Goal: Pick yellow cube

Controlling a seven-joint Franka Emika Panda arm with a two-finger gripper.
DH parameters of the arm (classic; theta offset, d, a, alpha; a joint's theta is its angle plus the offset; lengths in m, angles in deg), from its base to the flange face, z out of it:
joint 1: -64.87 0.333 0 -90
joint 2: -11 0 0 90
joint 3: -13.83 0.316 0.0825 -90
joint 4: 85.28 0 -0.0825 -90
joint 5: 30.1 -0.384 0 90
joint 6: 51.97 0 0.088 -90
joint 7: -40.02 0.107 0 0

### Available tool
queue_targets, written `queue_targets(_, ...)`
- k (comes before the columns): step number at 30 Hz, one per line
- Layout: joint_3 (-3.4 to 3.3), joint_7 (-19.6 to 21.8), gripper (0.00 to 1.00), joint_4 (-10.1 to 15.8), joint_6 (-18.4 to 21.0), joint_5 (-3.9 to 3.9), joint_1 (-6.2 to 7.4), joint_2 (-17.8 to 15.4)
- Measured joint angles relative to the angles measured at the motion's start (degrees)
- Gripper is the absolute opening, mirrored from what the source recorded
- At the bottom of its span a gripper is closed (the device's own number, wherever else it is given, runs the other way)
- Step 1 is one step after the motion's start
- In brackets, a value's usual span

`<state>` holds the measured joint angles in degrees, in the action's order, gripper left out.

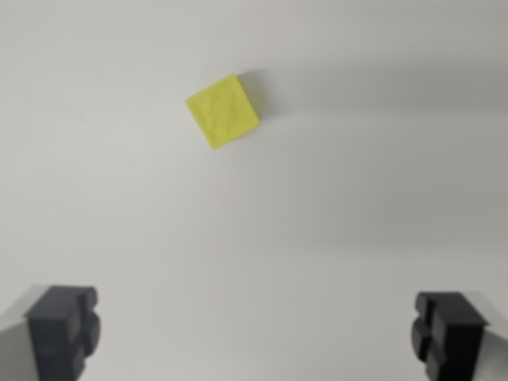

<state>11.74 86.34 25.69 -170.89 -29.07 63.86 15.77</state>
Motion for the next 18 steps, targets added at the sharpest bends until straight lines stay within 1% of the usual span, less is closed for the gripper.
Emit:
queue_targets(7,0.00,-0.63,1.00,-0.07,-0.09,0.00,0.05,0.29)
queue_targets(18,0.00,-3.53,1.00,1.27,-3.15,-0.20,0.25,2.24)
